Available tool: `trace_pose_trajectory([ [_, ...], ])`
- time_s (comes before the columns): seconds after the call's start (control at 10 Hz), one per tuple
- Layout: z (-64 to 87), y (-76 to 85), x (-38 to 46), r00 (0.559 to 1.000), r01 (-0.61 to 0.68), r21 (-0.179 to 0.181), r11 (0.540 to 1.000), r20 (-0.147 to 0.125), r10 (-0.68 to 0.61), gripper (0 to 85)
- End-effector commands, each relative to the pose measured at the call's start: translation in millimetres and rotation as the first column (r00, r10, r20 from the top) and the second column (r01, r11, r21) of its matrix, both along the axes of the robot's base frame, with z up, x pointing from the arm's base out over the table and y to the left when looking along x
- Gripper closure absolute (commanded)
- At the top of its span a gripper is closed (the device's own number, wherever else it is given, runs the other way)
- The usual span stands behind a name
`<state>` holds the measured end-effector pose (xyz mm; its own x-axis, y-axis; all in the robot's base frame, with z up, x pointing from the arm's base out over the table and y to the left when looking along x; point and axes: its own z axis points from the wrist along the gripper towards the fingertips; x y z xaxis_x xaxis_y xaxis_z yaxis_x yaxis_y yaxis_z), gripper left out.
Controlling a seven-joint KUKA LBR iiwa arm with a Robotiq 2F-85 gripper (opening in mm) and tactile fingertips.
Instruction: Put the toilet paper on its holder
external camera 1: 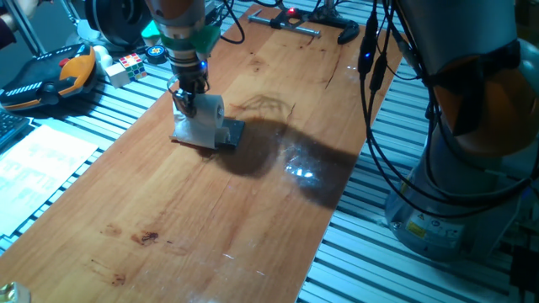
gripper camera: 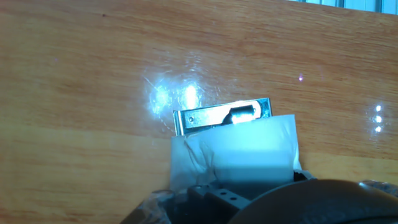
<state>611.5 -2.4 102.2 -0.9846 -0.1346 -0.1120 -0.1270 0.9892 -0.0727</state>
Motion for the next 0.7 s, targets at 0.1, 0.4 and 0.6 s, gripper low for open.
trace_pose_trajectory([
  [0.1, -1.4, 0.0, 0.7, 1.000, 0.004, 0.006, 1.000, -0.008, -0.004, 84.0],
  [0.4, -1.0, -0.7, 0.8, 0.999, 0.033, 0.006, 0.999, 0.012, -0.033, 39.3],
  [0.6, -1.7, -0.7, 1.2, 0.998, 0.053, 0.002, 0.999, 0.033, -0.053, 8.7],
])
